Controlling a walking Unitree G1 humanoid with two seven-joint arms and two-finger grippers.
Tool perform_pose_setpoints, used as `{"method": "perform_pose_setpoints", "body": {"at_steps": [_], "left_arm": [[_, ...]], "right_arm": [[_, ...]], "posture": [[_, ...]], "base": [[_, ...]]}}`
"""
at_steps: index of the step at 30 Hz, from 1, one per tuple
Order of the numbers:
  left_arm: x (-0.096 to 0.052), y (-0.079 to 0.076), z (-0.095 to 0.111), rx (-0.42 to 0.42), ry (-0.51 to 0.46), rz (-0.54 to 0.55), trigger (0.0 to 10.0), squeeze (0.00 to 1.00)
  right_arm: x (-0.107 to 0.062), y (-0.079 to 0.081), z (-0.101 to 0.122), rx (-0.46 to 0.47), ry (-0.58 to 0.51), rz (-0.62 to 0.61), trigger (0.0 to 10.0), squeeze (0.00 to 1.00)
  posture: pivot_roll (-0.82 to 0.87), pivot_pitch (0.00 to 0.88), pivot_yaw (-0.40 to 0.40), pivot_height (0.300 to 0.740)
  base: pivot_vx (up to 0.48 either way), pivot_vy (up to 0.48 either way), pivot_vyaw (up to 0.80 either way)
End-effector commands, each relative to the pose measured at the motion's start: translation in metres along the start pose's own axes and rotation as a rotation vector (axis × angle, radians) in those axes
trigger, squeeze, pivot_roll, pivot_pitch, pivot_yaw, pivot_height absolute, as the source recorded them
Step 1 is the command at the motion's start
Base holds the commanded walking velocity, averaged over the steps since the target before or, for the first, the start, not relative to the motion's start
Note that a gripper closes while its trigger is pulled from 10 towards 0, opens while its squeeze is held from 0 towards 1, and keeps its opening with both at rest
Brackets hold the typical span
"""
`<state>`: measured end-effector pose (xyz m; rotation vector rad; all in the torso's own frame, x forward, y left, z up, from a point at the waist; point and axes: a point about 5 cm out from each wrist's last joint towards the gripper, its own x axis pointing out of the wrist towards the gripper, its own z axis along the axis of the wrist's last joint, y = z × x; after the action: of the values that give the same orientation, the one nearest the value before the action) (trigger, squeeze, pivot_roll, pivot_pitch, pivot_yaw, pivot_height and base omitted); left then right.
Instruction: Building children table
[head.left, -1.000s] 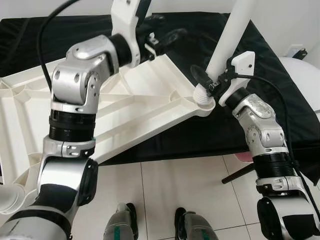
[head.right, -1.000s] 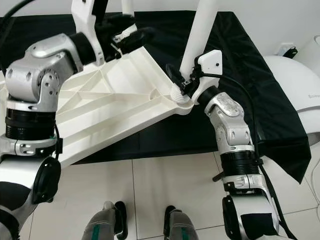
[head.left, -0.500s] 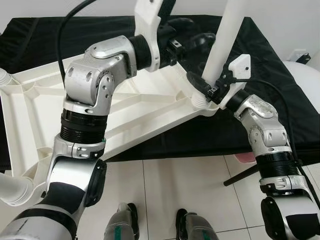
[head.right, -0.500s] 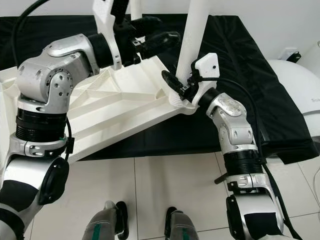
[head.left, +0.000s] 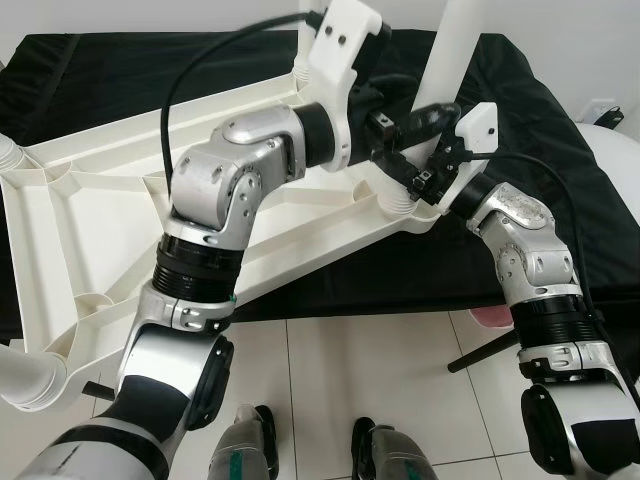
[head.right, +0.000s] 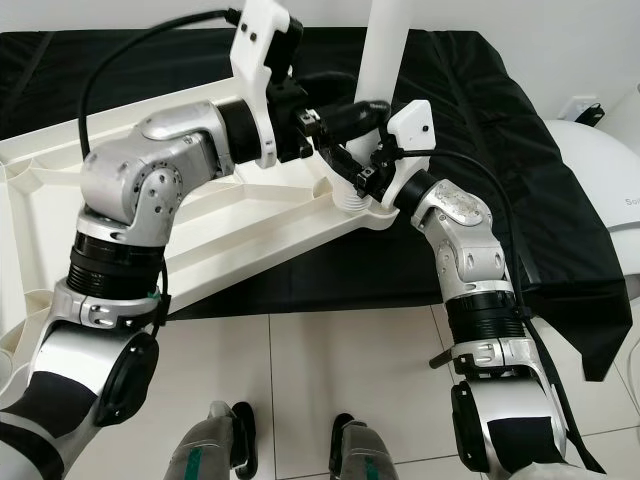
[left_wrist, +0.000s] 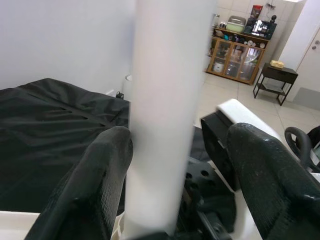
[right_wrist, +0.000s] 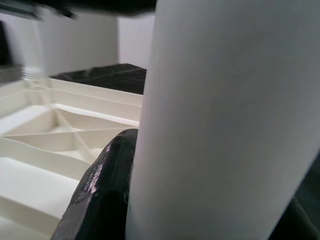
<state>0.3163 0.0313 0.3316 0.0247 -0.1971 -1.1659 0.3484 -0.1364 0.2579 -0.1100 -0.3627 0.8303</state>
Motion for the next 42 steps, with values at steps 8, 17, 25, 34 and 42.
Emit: {"method": "perform_pose_setpoints", "body": {"at_steps": [8,17,25,34,42], "left_arm": [[0.0,0.005,-0.004,-0.007,0.013,0.034,10.0,0.0],[-0.001,0.015,0.009,0.04,0.008,0.049,10.0,0.0],[0.0,0.016,0.03,0.086,-0.023,0.032,10.0,0.0],[0.011,0.005,0.028,0.049,-0.028,-0.016,10.0,0.0],[0.017,-0.006,0.023,0.034,-0.007,-0.067,10.0,0.0]], "right_arm": [[-0.007,0.009,0.003,0.038,-0.014,0.108,10.0,0.0],[-0.008,0.012,0.0,0.03,0.019,0.164,10.0,0.0],[-0.01,0.011,-0.002,0.007,0.06,0.199,10.0,0.0],[-0.007,0.012,-0.002,-0.01,0.073,0.226,10.0,0.0],[-0.006,0.013,-0.002,-0.013,0.071,0.229,10.0,0.0]], "posture": [[-0.07,0.171,-0.031,0.74],[-0.08,0.174,-0.029,0.74],[-0.07,0.172,-0.032,0.74],[-0.07,0.171,-0.032,0.74],[-0.08,0.166,-0.033,0.74]], "base": [[0.0,0.0,0.0],[0.0,0.0,0.0],[0.0,0.0,0.0],[0.0,0.0,0.0],[0.0,0.0,0.0]]}}
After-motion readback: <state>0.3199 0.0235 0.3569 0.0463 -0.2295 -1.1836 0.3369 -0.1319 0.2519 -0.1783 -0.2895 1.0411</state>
